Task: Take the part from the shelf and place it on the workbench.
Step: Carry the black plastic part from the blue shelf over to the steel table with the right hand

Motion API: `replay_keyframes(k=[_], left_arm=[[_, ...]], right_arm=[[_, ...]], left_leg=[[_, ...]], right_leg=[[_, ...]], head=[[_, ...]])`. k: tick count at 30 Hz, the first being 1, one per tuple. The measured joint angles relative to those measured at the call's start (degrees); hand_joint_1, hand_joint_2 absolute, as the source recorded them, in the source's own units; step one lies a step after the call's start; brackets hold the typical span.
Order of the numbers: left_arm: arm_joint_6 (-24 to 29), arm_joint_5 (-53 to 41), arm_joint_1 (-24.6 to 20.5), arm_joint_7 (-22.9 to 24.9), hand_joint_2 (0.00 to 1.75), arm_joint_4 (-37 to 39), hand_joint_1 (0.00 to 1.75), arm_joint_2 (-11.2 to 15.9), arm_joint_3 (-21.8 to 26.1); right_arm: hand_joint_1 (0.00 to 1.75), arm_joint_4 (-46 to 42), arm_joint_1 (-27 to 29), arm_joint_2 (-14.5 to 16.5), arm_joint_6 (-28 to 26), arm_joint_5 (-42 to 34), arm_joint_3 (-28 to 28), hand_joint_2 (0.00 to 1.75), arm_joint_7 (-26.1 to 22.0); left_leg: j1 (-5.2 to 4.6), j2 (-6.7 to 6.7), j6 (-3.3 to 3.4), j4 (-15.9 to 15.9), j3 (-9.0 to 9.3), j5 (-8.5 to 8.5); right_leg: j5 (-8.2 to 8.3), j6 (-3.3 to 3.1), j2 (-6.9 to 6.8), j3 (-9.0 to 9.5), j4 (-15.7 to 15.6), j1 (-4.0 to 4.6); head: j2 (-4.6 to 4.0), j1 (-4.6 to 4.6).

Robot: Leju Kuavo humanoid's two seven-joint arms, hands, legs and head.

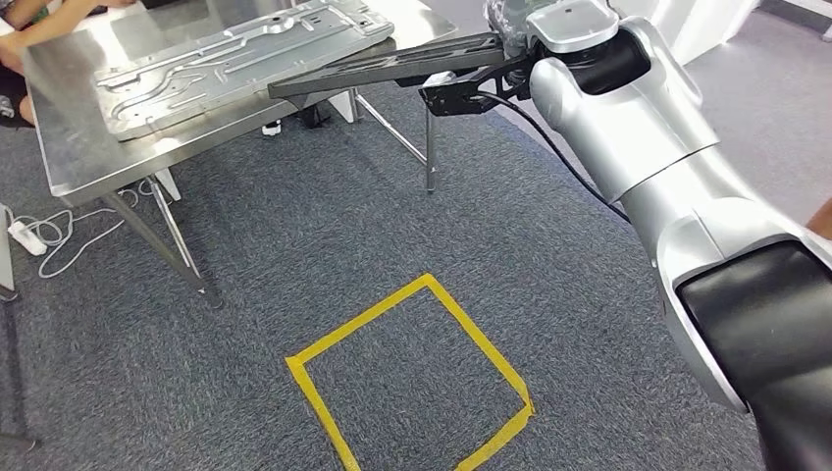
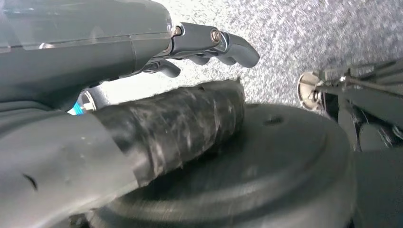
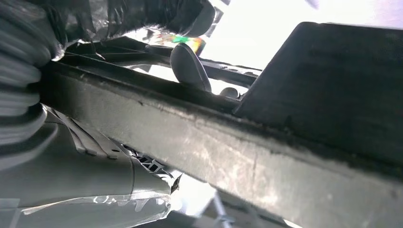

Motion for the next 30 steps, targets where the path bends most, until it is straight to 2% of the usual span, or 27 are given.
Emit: replay_keyframes(k=[1, 3, 4, 5, 6, 8, 10, 11, 12, 13, 14, 15, 16, 17, 19, 20, 21, 23, 24, 25, 27, 28, 29, 30], left_arm=[[0.0, 0.0, 0.0, 0.0, 0.00, 0.0, 0.00, 0.0, 0.0], [0.0, 0.0, 0.1, 0.0, 0.00, 0.0, 0.00, 0.0, 0.0], [0.0, 0.0, 0.0, 0.0, 0.00, 0.0, 0.00, 0.0, 0.0], [0.0, 0.0, 0.0, -0.1, 0.00, 0.0, 0.00, 0.0, 0.0], [0.0, -0.1, 0.0, -0.2, 0.00, 0.0, 0.00, 0.0, 0.0], [0.1, -0.4, 0.1, -0.6, 0.00, 0.0, 0.00, 0.0, 0.0], [0.3, -0.6, 0.1, -0.9, 0.00, 0.0, 0.00, 0.1, 0.0], [0.3, -0.6, 0.0, -1.1, 0.00, 0.0, 0.00, 0.1, 0.0], [0.3, -0.7, -0.1, -1.2, 0.00, 0.0, 0.00, 0.1, 0.0], [0.4, -0.8, -0.2, -1.3, 0.00, 0.0, 0.00, 0.1, 0.0], [0.4, -0.8, -0.2, -1.3, 0.00, 0.0, 0.00, 0.1, 0.0], [0.3, -0.9, -0.3, -1.4, 0.00, 0.0, 0.00, 0.1, 0.0], [0.3, -0.9, -0.3, -1.4, 0.00, 0.0, 0.00, 0.0, 0.0], [0.3, -0.9, -0.3, -1.4, 0.00, 0.0, 0.00, 0.0, 0.0], [0.3, -1.0, -0.2, -1.4, 0.00, 0.0, 0.00, 0.0, 0.0], [0.3, -1.0, -0.2, -1.5, 0.00, 0.0, 0.00, 0.0, 0.0], [0.3, -1.0, -0.2, -1.5, 0.00, 0.0, 0.00, -0.1, 0.0], [0.3, -1.0, -0.1, -1.5, 0.00, 0.0, 0.00, 0.0, 0.0], [0.3, -1.0, 0.0, -1.5, 0.00, 0.0, 0.00, 0.0, 0.0], [0.2, -1.0, 0.1, -1.5, 0.00, 0.0, 0.00, 0.0, 0.0], [0.2, -1.0, 0.2, -1.5, 0.00, 0.0, 0.00, 0.0, 0.0], [0.1, -1.0, 0.2, -1.5, 0.00, 0.0, 0.00, 0.0, 0.0], [0.1, -1.0, 0.1, -1.5, 0.00, 0.0, 0.00, 0.0, 0.0], [0.1, -1.0, 0.1, -1.5, 0.00, 0.0, 0.00, 0.0, 0.0]], right_arm=[[1.75, 0.0, 0.1, 0.1, 0.0, 0.0, 0.0, 1.75, 0.0], [1.75, 0.0, 0.0, 0.2, 0.0, 0.0, 0.1, 1.75, 0.0], [1.75, 0.1, -0.1, 0.2, 0.0, 0.0, 0.1, 1.75, 0.0], [1.75, 0.1, -0.1, 0.2, 0.0, 0.1, 0.1, 1.75, 0.0], [1.75, 0.1, -0.2, 0.1, 0.0, 0.2, 0.1, 1.75, 0.0], [1.75, 0.2, -0.1, 0.3, 0.1, 0.4, 0.2, 1.75, 0.0], [1.75, 0.2, -0.2, 0.4, 0.1, 0.6, 0.3, 1.75, 0.0], [1.75, 0.3, -0.2, 0.4, 0.1, 0.7, 0.3, 1.75, 0.0], [1.75, 0.4, -0.2, 0.3, 0.1, 0.7, 0.3, 1.75, 0.0], [1.75, 0.5, -0.1, 0.2, 0.1, 0.7, 0.3, 1.75, 0.0], [1.75, 0.6, 0.1, 0.1, 0.1, 0.7, 0.3, 1.75, 0.0], [1.75, 0.8, 0.3, 0.1, 0.1, 0.7, 0.3, 1.75, 0.0], [1.75, 0.9, 0.4, 0.1, 0.1, 0.8, 0.4, 1.75, 0.0], [1.75, 0.9, 0.4, 0.1, 0.1, 0.8, 0.4, 1.75, 0.0], [1.75, 0.9, 0.2, 0.0, 0.2, 0.9, 0.4, 1.75, 0.1], [1.75, 1.0, 0.1, 0.0, 0.2, 0.9, 0.4, 1.75, 0.1], [1.75, 1.0, 0.0, 0.0, 0.2, 0.9, 0.4, 1.75, 0.1], [1.75, 0.9, 0.0, 0.1, 0.4, 1.0, 0.4, 1.75, 0.0], [1.75, 0.9, 0.0, 0.2, 0.4, 1.0, 0.4, 1.75, 0.0], [1.75, 0.9, -0.1, 0.2, 0.4, 1.0, 0.4, 1.75, 0.0], [1.75, 0.9, -0.2, 0.3, 0.4, 1.1, 0.4, 1.75, 0.1], [1.75, 0.9, -0.2, 0.3, 0.4, 1.2, 0.4, 1.75, 0.1], [1.75, 0.9, -0.2, 0.3, 0.4, 1.3, 0.4, 1.75, 0.1], [1.75, 0.9, -0.1, 0.3, 0.5, 1.3, 0.4, 1.75, 0.1]], left_leg=[[0.18, 0.27, -0.18, -1.9, 0.90, 1.41], [0.14, 1.97, -0.27, -9.6, 5.05, 4.92], [-0.08, 2.74, -0.02, -12.8, 6.78, 6.00], [-0.37, 3.27, 0.33, -14.7, 7.86, 6.44], [-0.73, 3.35, 0.73, -15.3, 8.20, 6.27], [-0.93, 2.30, 1.67, -15.6, 8.37, 6.21], [-0.85, 1.28, 2.53, -16.1, 8.93, 6.23], [-0.74, 0.77, 2.94, -16.3, 9.20, 6.24], [-0.80, 0.24, 3.20, -16.3, 9.26, 6.17], [-0.86, -0.33, 3.44, -16.2, 9.28, 6.10], [-0.93, -1.04, 3.58, -16.1, 9.30, 6.02], [-0.99, -1.78, 3.65, -15.9, 9.31, 5.91], [-1.02, -2.57, 3.66, -15.7, 9.32, 5.77], [-1.02, -3.40, 3.60, -15.4, 9.35, 5.58], [-0.99, -4.89, 3.30, -14.7, 9.16, 5.15], [-0.91, -5.55, 3.03, -14.5, 8.95, 5.06], [-0.77, -6.14, 2.71, -14.4, 8.70, 5.06], [-0.48, -7.22, 1.99, -14.6, 8.39, 5.25], [-0.52, -6.59, 1.67, -14.4, 8.30, 5.12], [-0.61, -5.16, 1.37, -13.4, 7.86, 4.48], [-0.69, -1.53, 0.89, -8.3, 5.60, 1.82], [-0.55, -0.56, 0.68, -4.6, 3.73, 0.15], [-0.38, -0.21, 0.53, -1.4, 2.08, -0.94], [-0.23, -0.02, 0.39, 0.4, 1.04, -1.23]], right_leg=[[-0.17, 0.14, -0.70, 0.15, 0.0, 0.00], [-0.64, 0.60, -1.90, 0.55, 0.1, 0.08], [-0.87, 0.90, -2.40, 0.72, 0.1, 0.16], [-1.08, 1.20, -2.84, 0.88, 0.1, 0.25], [-1.24, 1.49, -3.23, 1.00, 0.2, 0.32], [-1.67, 2.12, -3.76, 1.31, 0.2, 0.07], [-3.09, 2.56, -2.09, 0.78, 2.1, -0.32], [-4.47, 2.61, -0.68, -0.48, 4.8, -0.42], [-6.02, 2.52, 0.66, -2.39, 8.5, -0.37], [-7.40, 2.44, 1.41, -4.67, 12.5, -0.28], [-7.97, 2.39, 1.78, -6.66, 15.6, -0.21], [-7.49, 2.32, 1.97, -7.82, 16.8, -0.18], [-5.90, 2.19, 2.11, -7.88, 15.8, -0.18], [-3.55, 2.00, 2.44, -6.92, 12.8, -0.19], [-0.09, 1.60, 4.43, -4.03, 5.7, -0.34], [0.59, 1.50, 5.28, -3.00, 3.4, -0.33], [0.53, 1.45, 5.77, -2.50, 2.4, -0.24], [0.53, 1.27, 4.85, -2.13, 1.9, -0.08], [0.64, 1.04, 4.18, -1.83, 1.5, -0.14], [0.76, 0.71, 3.44, -1.48, 1.1, -0.25], [0.84, 0.17, 2.05, -0.96, 0.5, -0.26], [0.79, -0.01, 1.38, -0.89, 0.4, -0.18], [0.71, -0.06, 0.73, -0.87, 0.4, -0.13], [0.61, -0.07, 0.06, -0.83, 0.4, -0.11]], head=[[0.00, 0.00], [0.00, 0.00], [0.00, 0.01], [0.00, 0.01], [0.00, 0.01], [0.00, 0.00], [0.00, 0.03], [0.00, 0.04], [0.00, 0.06], [0.00, 0.06], [0.00, 0.07], [0.00, 0.07], [0.00, 0.07], [0.00, 0.07], [0.00, 0.07], [0.00, 0.07], [0.00, 0.07], [0.00, 0.06], [0.00, 0.07], [0.00, 0.03], [0.00, -0.04], [0.00, -0.09], [0.00, -0.09], [0.00, -0.09]])
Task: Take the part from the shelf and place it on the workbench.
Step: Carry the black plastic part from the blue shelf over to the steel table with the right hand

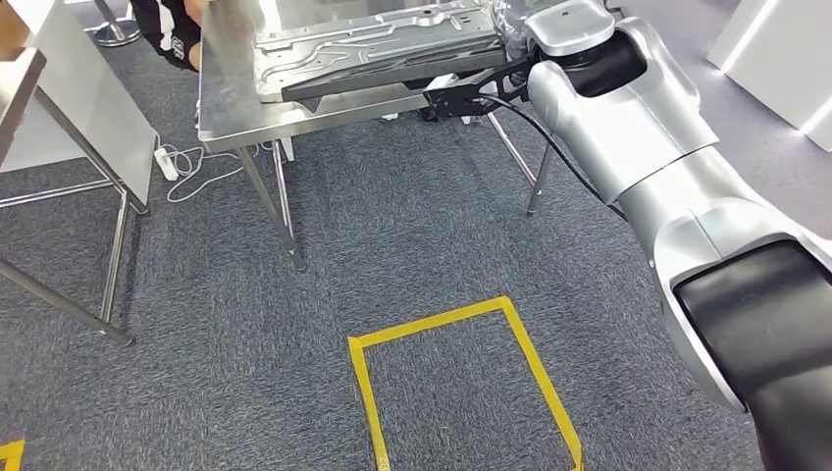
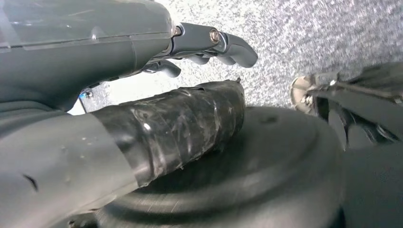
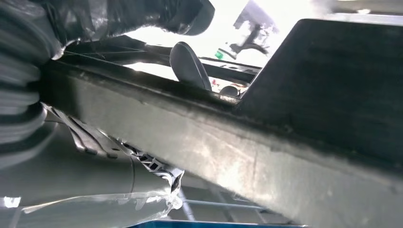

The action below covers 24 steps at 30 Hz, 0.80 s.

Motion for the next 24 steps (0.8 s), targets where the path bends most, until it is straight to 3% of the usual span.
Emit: replay_keyframes(k=[1, 3, 5, 6, 9, 11, 13, 15, 16, 17, 19, 20, 22, 24], left_arm=[[0.0, 0.0, 0.0, 0.0, 0.00, 0.0, 0.00, 0.0, 0.0], [0.0, 0.0, 0.0, 0.0, 0.00, 0.0, 0.00, 0.0, 0.0], [0.0, 0.0, -0.1, 0.0, 0.00, 0.0, 0.00, 0.0, 0.0], [-0.1, 0.0, -0.1, 0.0, 0.00, 0.0, 0.00, 0.0, 0.0], [-0.1, 0.0, 0.0, 0.0, 0.00, 0.0, 0.00, 0.0, 0.0], [-0.1, 0.1, 0.0, 0.0, 0.00, 0.0, 0.00, 0.0, 0.0], [0.0, 0.2, -0.2, 0.0, 0.00, 0.0, 0.00, 0.0, 0.0], [0.0, 0.2, -0.4, 0.0, 0.00, 0.0, 0.00, 0.0, 0.0], [0.1, 0.2, -0.4, 0.0, 0.00, 0.0, 0.00, 0.0, 0.0], [0.1, 0.2, -0.4, 0.0, 0.00, 0.0, 0.00, 0.0, 0.0], [0.2, 0.2, -0.3, 0.0, 0.00, 0.0, 0.00, 0.0, 0.0], [0.3, 0.2, -0.3, 0.0, 0.00, 0.0, 0.00, 0.0, 0.0], [0.4, 0.1, -0.3, 0.0, 0.00, 0.0, 0.00, 0.0, -0.1], [0.4, 0.0, -0.4, 0.0, 0.00, 0.0, 0.00, 0.0, -0.2]], right_arm=[[1.75, 0.0, 0.1, 0.0, 0.0, 0.0, 0.0, 1.75, 0.0], [1.75, 0.0, 0.2, 0.1, 0.0, 0.0, 0.0, 1.75, -0.1], [1.75, 0.0, 0.1, -0.1, -0.1, 0.0, 0.0, 1.75, 0.0], [1.75, -0.1, 0.1, -0.3, -0.2, 0.0, 0.0, 1.75, 0.0], [1.75, -0.5, 0.1, -0.4, -0.5, 0.1, 0.0, 1.75, 0.7], [1.75, -0.6, 0.0, -0.4, -0.4, 0.4, 0.0, 1.75, 1.5], [1.75, -0.6, -0.1, -0.7, -0.4, 0.9, 0.0, 1.75, 2.1], [1.75, -0.6, 0.1, -1.0, -0.3, 1.4, 0.0, 1.75, 2.7], [1.75, -0.6, 0.3, -1.1, -0.3, 1.6, 0.0, 1.75, 3.0], [1.75, -0.6, 0.4, -1.2, -0.3, 1.8, 0.0, 1.75, 3.2], [1.75, -0.6, 0.4, -1.4, -0.4, 2.2, 0.0, 1.75, 3.4], [1.75, -0.6, 0.4, -1.4, -0.4, 2.3, 0.0, 1.75, 3.4], [1.75, -0.8, 0.4, -1.4, -0.4, 2.6, 0.0, 1.75, 3.6], [1.75, -1.0, 0.6, -1.4, -0.5, 2.7, 0.0, 1.75, 3.9]], left_leg=[[0.11, 0.17, -0.11, -0.3, 0.04, 0.77], [0.16, 1.54, -0.08, -7.4, 3.42, 4.58], [-0.39, 3.68, 0.38, -14.2, 6.97, 6.88], [-0.67, 4.25, 0.73, -15.5, 7.64, 6.96], [-0.84, 3.18, 1.79, -15.8, 7.98, 6.63], [-0.64, 2.55, 2.48, -16.3, 8.55, 6.67], [-0.60, 1.99, 3.09, -16.5, 8.86, 6.60], [-0.75, 1.27, 3.44, -16.3, 8.99, 6.38], [-0.82, 0.86, 3.52, -16.2, 9.10, 6.22], [-0.86, 0.46, 3.53, -16.0, 9.22, 6.00], [-0.89, -0.15, 3.37, -15.5, 9.46, 5.44], [-0.97, -0.36, 3.20, -15.2, 9.44, 5.19], [-1.14, -0.61, 2.99, -14.9, 9.26, 4.97], [-1.20, -0.72, 2.99, -14.9, 9.20, 4.97]], right_leg=[[-0.11, 0.06, -0.63, 0.06, 0.0, 0.00], [-0.47, 0.39, -1.83, 0.38, 0.1, 0.01], [-0.89, 0.94, -2.77, 0.65, 0.2, 0.26], [-1.05, 1.23, -3.19, 0.79, 0.2, 0.41], [-1.59, 2.13, -4.04, 1.28, 0.2, 0.47], [-3.21, 2.52, -2.21, 0.54, 2.5, 0.19], [-6.41, 2.58, 0.68, -2.76, 9.3, 0.09], [-8.36, 2.56, 1.76, -6.61, 16.0, 0.21], [-7.79, 2.48, 1.87, -7.44, 16.8, 0.26], [-6.04, 2.31, 1.90, -7.10, 15.2, 0.30], [-1.60, 1.77, 2.02, -4.33, 8.0, 0.41], [-0.18, 1.53, 2.09, -2.88, 4.5, 0.53], [0.42, 1.36, 2.20, -1.49, 1.5, 0.68], [0.53, 1.42, 2.20, -1.32, 1.1, 0.71]], head=[[0.00, 0.00], [0.00, 0.00], [0.00, 0.00], [0.00, 0.01], [0.00, 0.04], [0.00, 0.07], [0.00, 0.08], [0.00, 0.09], [0.00, 0.09], [0.00, 0.09], [0.00, 0.09], [0.00, 0.09], [0.00, 0.09], [0.00, 0.09]])
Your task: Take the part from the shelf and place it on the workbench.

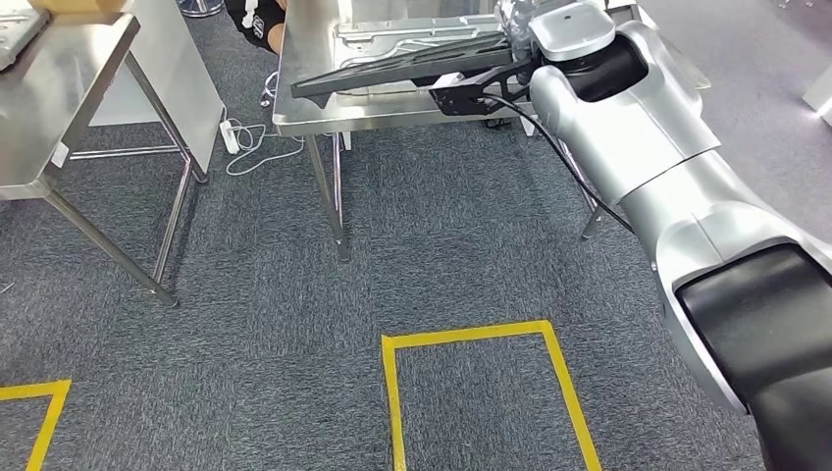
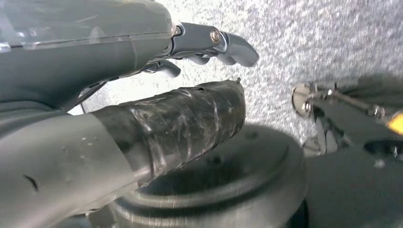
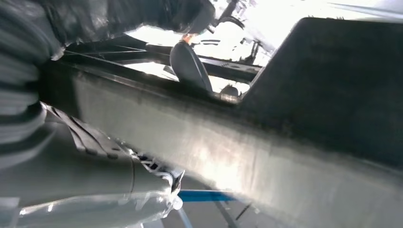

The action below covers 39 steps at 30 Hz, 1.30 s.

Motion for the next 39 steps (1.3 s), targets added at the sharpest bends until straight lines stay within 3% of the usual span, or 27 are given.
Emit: replay_keyframes(k=[11, 15, 17, 19, 21, 22, 24, 26, 28, 31, 33, 35, 36, 37, 39], left_arm=[[-0.1, 0.0, 0.1, -0.5, 0.00, 0.0, 0.00, 0.1, -0.2], [-0.1, 0.0, 0.1, -0.5, 0.00, 0.0, 0.00, 0.1, -0.2], [-0.1, 0.0, 0.1, -0.5, 0.00, 0.0, 0.00, 0.1, -0.2], [-0.1, 0.0, 0.0, -0.5, 0.00, 0.0, 0.00, 0.1, -0.3], [-0.1, 0.0, 0.0, -0.5, 0.00, 0.0, 0.00, 0.1, -0.3], [-0.1, 0.0, 0.0, -0.4, 0.00, 0.0, 0.00, 0.1, -0.3], [-0.1, 0.0, 0.1, -0.4, 0.00, 0.0, 0.00, 0.0, -0.4], [-0.1, -0.1, 0.1, -0.5, 0.00, 0.0, 0.00, 0.0, -0.6], [0.0, -0.2, 0.0, -0.6, 0.00, 0.0, 0.00, 0.0, -0.9], [0.0, -0.2, 0.0, -0.6, 0.00, 0.0, 0.00, 0.1, -1.1], [0.0, -0.2, 0.1, -0.7, 0.00, 0.0, 0.00, 0.1, -1.1], [0.0, -0.2, 0.0, -0.7, 0.00, 0.0, 0.00, 0.1, -1.1], [0.0, -0.2, 0.0, -0.7, 0.00, 0.0, 0.00, 0.1, -1.1], [0.0, -0.1, 0.0, -0.7, 0.00, 0.0, 0.00, 0.1, -1.2], [0.0, -0.1, 0.1, -0.7, 0.00, 0.0, 0.00, 0.1, -1.2]], right_arm=[[1.75, -0.2, 0.2, -0.5, 0.0, 1.4, -0.2, 1.75, 0.9], [1.75, -0.9, 0.3, -0.8, 0.0, 2.2, -1.0, 1.75, 1.3], [1.75, -1.3, 0.2, -1.0, 0.0, 2.3, -1.6, 1.75, 1.3], [1.75, -1.4, 0.2, -1.2, -0.1, 2.4, -1.9, 1.75, 1.3], [1.75, -1.5, 0.6, -1.5, -0.1, 2.5, -2.0, 1.75, 1.3], [1.75, -1.5, 0.8, -1.6, -0.1, 2.6, -2.2, 1.75, 1.3], [1.75, -1.8, 1.0, -1.9, -0.1, 2.8, -2.6, 1.75, 1.3], [1.75, -2.3, 1.0, -2.1, 0.0, 3.0, -3.1, 1.75, 1.2], [1.75, -2.6, 1.1, -2.2, 0.1, 3.2, -3.5, 1.75, 1.2], [1.75, -3.0, 1.1, -2.6, 0.1, 3.5, -4.0, 1.75, 1.2], [1.75, -3.3, 1.1, -2.6, 0.1, 3.7, -4.2, 1.75, 1.2], [1.75, -3.4, 1.2, -2.6, 0.3, 3.8, -4.3, 1.75, 1.2], [1.75, -3.4, 1.3, -2.6, 0.4, 3.8, -4.3, 1.75, 1.2], [1.75, -3.4, 1.5, -2.6, 0.5, 3.8, -4.3, 1.75, 1.1], [1.75, -3.6, 1.7, -2.6, 0.6, 3.9, -4.4, 1.75, 1.1]], left_leg=[[-0.20, 0.15, 0.13, -0.4, 0.24, -0.11], [-0.09, 0.26, 0.52, -1.6, 0.96, 0.42], [0.28, 0.50, 0.81, -2.9, 1.82, 1.03], [0.33, 0.66, 0.98, -3.1, 2.02, 1.08], [0.37, 0.65, 0.94, -2.8, 2.02, 0.75], [0.43, 0.58, 0.83, -2.5, 2.02, 0.51], [0.57, 0.42, 0.43, -1.6, 1.96, -0.25], [0.45, 0.31, -0.23, -0.6, 1.59, -1.06], [0.34, 0.23, -0.84, -0.2, 1.36, -1.37], [0.46, 0.31, -1.59, 0.5, 1.20, -2.14], [0.60, 0.60, -2.09, 5.3, -1.07, -4.48], [0.77, 0.76, -2.44, 12.8, -5.32, -6.80], [0.82, 0.79, -2.48, 15.0, -6.99, -6.83], [0.82, 0.80, -2.40, 15.1, -7.72, -5.67], [0.74, 0.81, -1.82, 9.1, -5.98, -0.73]], right_leg=[[-0.04, -0.07, 0.26, -0.02, -0.1, -0.24], [-0.07, 0.44, 0.23, 0.26, -0.3, -0.23], [-1.96, 0.77, 0.19, -0.93, 2.6, -0.12], [-5.24, 1.07, 0.16, -4.21, 9.5, -0.29], [-6.33, 1.39, 0.14, -6.77, 14.3, -0.53], [-5.30, 1.52, 0.13, -6.65, 13.7, -0.68], [-1.72, 1.65, 0.11, -3.75, 7.4, -0.98], [-0.08, 1.30, 0.15, -0.97, 1.8, -0.94], [-0.43, 0.51, 0.23, -0.42, 0.8, -0.61], [-0.39, -0.63, 0.15, 0.07, 0.3, -0.76], [-0.47, -1.16, 0.08, 0.74, -0.2, -0.96], [-0.87, -1.43, 0.09, 1.24, -0.3, -0.87], [-1.14, -1.49, 0.09, 1.53, -0.3, -0.79], [-1.45, -1.48, 0.09, 1.90, -0.2, -0.71], [-2.14, -1.42, 0.10, 2.86, -0.3, -0.54]], head=[[0.00, 0.00], [0.00, 0.01], [0.00, 0.02], [0.00, 0.02], [0.00, 0.02], [0.00, 0.02], [0.00, 0.02], [0.00, 0.03], [0.00, 0.02], [0.00, 0.01], [0.00, 0.01], [0.00, 0.00], [0.00, 0.00], [0.00, 0.00], [0.00, 0.01]])
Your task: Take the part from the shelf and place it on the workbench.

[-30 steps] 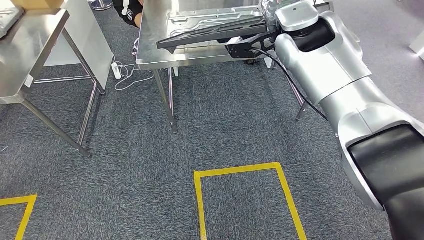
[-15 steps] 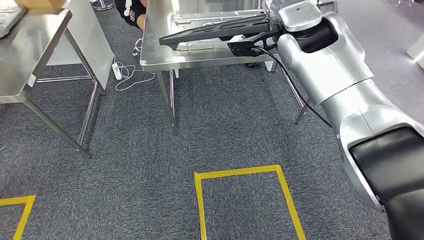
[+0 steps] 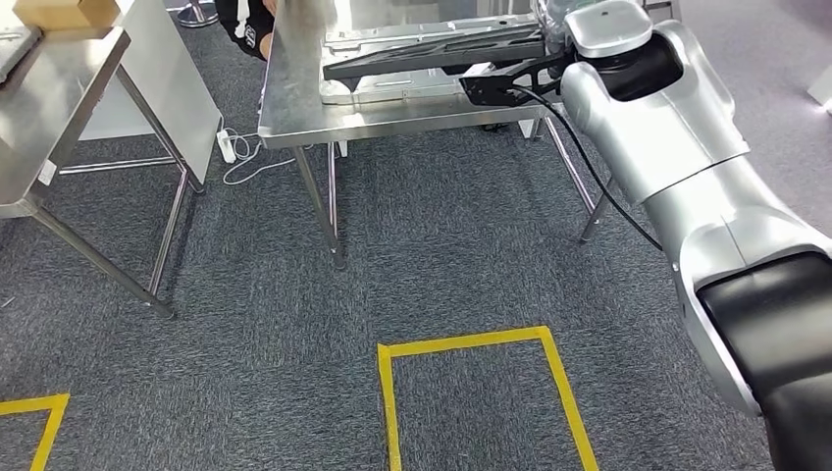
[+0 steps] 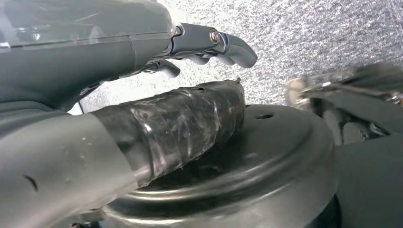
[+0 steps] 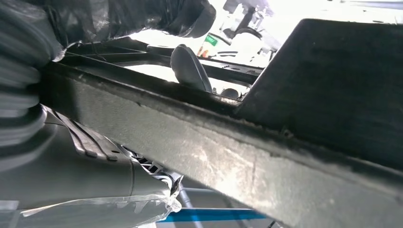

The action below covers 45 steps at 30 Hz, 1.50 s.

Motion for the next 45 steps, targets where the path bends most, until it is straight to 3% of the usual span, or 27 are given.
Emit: replay_keyframes(k=[2, 3, 5, 8, 9, 11, 12, 13, 14, 16, 18, 20, 23, 24, 26, 28, 29, 30, 32, 33, 36, 39, 42, 43, 44, 45], left_arm=[[0.0, 0.1, 0.1, 0.0, 0.00, 0.0, 0.00, 0.2, 0.0], [0.1, 0.1, 0.1, 0.1, 0.00, 0.0, 0.00, 0.3, 0.0], [0.1, 0.1, -0.1, 0.1, 0.00, 0.0, 0.00, 0.4, 0.0], [0.1, 0.1, 0.0, 0.1, 0.00, 0.0, 0.00, 0.3, 0.0], [0.1, 0.1, 0.0, 0.1, 0.00, 0.0, 0.00, 0.3, 0.0], [0.0, 0.1, -0.1, 0.1, 0.00, 0.0, 0.00, 0.3, 0.0], [0.0, 0.1, -0.1, 0.1, 0.00, 0.0, 0.00, 0.3, 0.0], [0.0, 0.1, -0.2, 0.1, 0.00, 0.0, 0.00, 0.3, 0.0], [0.0, 0.1, -0.2, 0.2, 0.00, 0.0, 0.00, 0.2, 0.0], [0.0, 0.1, -0.1, 0.2, 0.00, 0.0, 0.00, 0.1, 0.0], [0.0, 0.1, -0.1, 0.3, 0.00, 0.0, 0.00, 0.1, 0.0], [0.0, 0.1, -0.2, 0.4, 0.00, 0.0, 0.00, 0.1, 0.0], [0.1, 0.2, -0.1, 0.4, 0.00, 0.0, 0.00, 0.1, 0.0], [0.1, 0.2, -0.1, 0.4, 0.00, 0.0, 0.00, 0.1, 0.0], [0.1, 0.2, -0.1, 0.4, 0.00, 0.0, 0.00, 0.1, 0.0], [0.1, 0.2, -0.1, 0.5, 0.00, 0.0, 0.00, 0.1, 0.0], [0.1, 0.2, -0.1, 0.5, 0.00, 0.0, 0.00, 0.1, 0.0], [0.1, 0.2, -0.1, 0.5, 0.00, 0.0, 0.00, 0.1, 0.0], [0.1, 0.2, 0.0, 0.6, 0.00, 0.0, 0.00, 0.3, 0.0], [0.2, 0.2, 0.0, 0.6, 0.00, 0.0, 0.00, 0.4, -0.1], [0.2, 0.2, -0.1, 0.6, 0.00, 0.0, 0.00, 0.5, -0.1], [0.2, 0.2, -0.1, 0.6, 0.00, 0.0, 0.00, 0.4, -0.1], [0.2, 0.2, -0.1, 0.6, 0.00, 0.0, 0.00, 0.3, -0.1], [0.2, 0.2, -0.2, 0.6, 0.00, 0.0, 0.00, 0.3, -0.1], [0.2, 0.2, -0.2, 0.6, 0.00, 0.0, 0.00, 0.3, -0.1], [0.2, 0.2, -0.2, 0.6, 0.00, 0.0, 0.00, 0.3, -0.1]], right_arm=[[1.75, -0.2, -0.1, 0.0, 0.0, 0.1, -0.1, 1.75, 0.0], [1.75, -0.2, -0.1, 0.0, 0.1, 0.2, -0.1, 1.75, 0.0], [1.75, -0.3, -0.1, 0.0, 0.2, 0.2, -0.1, 1.75, 0.0], [1.75, -0.5, -0.1, 0.0, 0.2, 0.2, -0.2, 1.75, 0.0], [1.75, -0.6, -0.1, -0.1, 0.2, 0.2, -0.3, 1.75, 0.0], [1.75, -0.6, -0.1, -0.1, 0.2, 0.2, -0.3, 1.75, 0.0], [1.75, -0.6, 0.0, -0.1, 0.2, 0.2, -0.3, 1.75, 0.0], [1.75, -0.6, 0.2, -0.1, 0.3, 0.2, -0.3, 1.75, 0.0], [1.75, -0.6, 0.3, -0.1, 0.3, 0.3, -0.3, 1.75, 0.0], [1.75, -0.6, 0.3, -0.1, 0.3, 0.3, -0.4, 1.75, 0.0], [1.75, -0.6, 0.1, -0.1, 0.3, 0.5, -0.5, 1.75, 0.0], [1.75, -0.6, 0.0, 0.0, 0.4, 0.7, -0.5, 1.75, -0.1], [1.75, -0.6, -0.1, 0.0, 0.4, 0.9, -0.6, 1.75, -0.1], [1.75, -0.6, -0.2, 0.0, 0.5, 1.0, -0.6, 1.75, -0.1], [1.75, -0.6, -0.3, 0.1, 0.5, 1.0, -0.6, 1.75, -0.2], [1.75, -0.6, -0.2, 0.1, 0.5, 1.1, -0.6, 1.75, -0.2], [1.75, -0.6, -0.1, 0.1, 0.6, 1.2, -0.6, 1.75, -0.2], [1.75, -0.6, -0.1, 0.1, 0.6, 1.2, -0.6, 1.75, -0.1], [1.75, -0.6, -0.3, 0.2, 0.6, 1.4, -0.6, 1.75, 0.0], [1.75, -0.6, -0.5, 0.2, 0.6, 1.5, -0.6, 1.75, 0.0], [1.75, -0.6, -0.6, 0.2, 0.7, 1.6, -0.6, 1.75, 0.0], [1.75, -0.7, -0.8, 0.2, 0.8, 1.7, -0.7, 1.75, 0.0], [1.75, -0.7, -1.0, 0.1, 0.7, 1.9, -0.7, 1.75, 0.2], [1.75, -0.7, -0.8, 0.0, 0.6, 2.2, -0.7, 1.75, 0.4], [1.75, -0.8, -0.6, 0.0, 0.4, 2.6, -0.8, 1.75, 0.9], [1.75, -1.2, -0.4, 0.0, 0.2, 3.3, -0.9, 1.75, 1.6]], left_leg=[[-0.38, 0.04, 0.88, -6.8, 2.80, 3.43], [-0.62, 0.06, 1.23, -8.8, 3.64, 3.85], [-0.95, 0.04, 1.56, -9.9, 4.17, 3.39], [-0.46, 0.15, 1.91, -11.5, 5.62, 3.22], [-0.32, 0.21, 2.09, -11.8, 6.10, 3.12], [-0.39, 0.19, 2.42, -11.7, 6.59, 2.60], [-0.40, 0.13, 2.47, -11.5, 6.76, 2.28], [-0.37, 0.03, 2.45, -11.2, 6.95, 1.90], [-0.33, -0.09, 2.36, -10.9, 7.15, 1.48], [-0.22, -0.27, 2.03, -10.0, 7.48, 0.44], [-0.34, -0.37, 1.50, -9.1, 7.35, -0.49], [-0.48, -0.42, 1.02, -8.8, 7.16, -0.87], [-0.39, -0.27, 0.24, -7.6, 6.78, -1.85], [-0.33, -0.15, -0.07, -5.6, 5.83, -2.91], [-0.13, 0.02, -0.51, 1.6, 2.07, -5.76], [0.00, 0.03, -0.63, 7.0, -1.50, -6.68], [0.01, 0.03, -0.52, 6.7, -1.89, -5.42], [-0.02, 0.03, -0.28, 4.1, -1.12, -3.13], [-0.31, 0.05, 0.62, -3.9, 2.12, 1.46], [-0.55, 0.06, 1.07, -7.0, 3.50, 2.54], [-1.04, 0.07, 1.69, -9.5, 4.76, 2.40], [-0.58, 0.25, 2.08, -11.2, 6.16, 2.68], [-0.52, 0.32, 2.59, -11.5, 6.86, 2.32], [-0.51, 0.27, 2.64, -11.3, 6.96, 2.05], [-0.47, 0.18, 2.62, -11.0, 7.07, 1.70], [-0.42, 0.07, 2.51, -10.7, 7.21, 1.28]], right_leg=[[-0.53, 0.22, 0.00, 0.64, -0.2, 0.07], [-0.66, 0.45, 0.00, 0.68, -0.3, 0.05], [-0.70, 1.07, 0.02, 0.62, -0.6, 0.00], [-2.03, 1.79, -0.06, -0.10, 1.3, 0.06], [-3.16, 1.88, -0.07, -1.48, 4.0, 0.07], [-5.53, 2.03, -0.05, -5.98, 11.6, 0.08], [-5.90, 2.13, -0.06, -8.05, 14.5, 0.05], [-5.18, 2.21, -0.07, -9.32, 15.5, 0.01], [-3.40, 2.25, -0.08, -9.43, 14.2, -0.06], [0.96, 2.24, -0.08, -7.29, 7.7, -0.20], [2.83, 2.04, 0.02, -5.16, 2.6, -0.10], [2.72, 1.58, 0.15, -4.64, 1.5, 0.14], [2.61, 0.65, 0.14, -4.19, 1.1, -0.17], [2.55, 0.35, 0.12, -3.93, 0.9, -0.33], [2.22, -0.01, 0.12, -3.48, 0.9, -0.32], [1.77, -0.10, 0.12, -2.95, 0.9, -0.21], [1.50, -0.08, 0.12, -2.57, 0.9, -0.14], [1.20, -0.05, 0.12, -2.10, 0.9, -0.06], [0.58, 0.10, 0.11, -1.26, 0.8, 0.13], [0.40, 0.29, 0.12, -1.05, 0.7, 0.13], [0.31, 1.19, 0.10, -0.90, 0.3, -0.09], [-0.98, 2.00, 0.02, -1.61, 2.2, 0.01], [-4.70, 2.28, 0.00, -7.12, 11.9, 0.01], [-4.91, 2.37, -0.02, -8.85, 14.3, -0.04], [-4.03, 2.46, -0.03, -9.72, 14.8, -0.13], [-2.06, 2.51, -0.06, -9.44, 13.0, -0.24]], head=[[0.00, 0.01], [0.00, 0.02], [0.00, 0.01], [0.00, 0.03], [0.00, 0.04], [0.00, 0.04], [0.00, 0.04], [0.00, 0.04], [0.00, 0.04], [0.00, 0.04], [0.00, 0.03], [0.00, 0.01], [0.00, -0.01], [0.00, -0.01], [0.00, -0.02], [0.00, -0.02], [0.00, -0.02], [0.00, -0.02], [0.00, 0.00], [0.00, 0.00], [0.00, 0.01], [0.00, 0.02], [0.00, 0.04], [0.00, 0.04], [0.00, 0.04], [0.00, 0.04]])
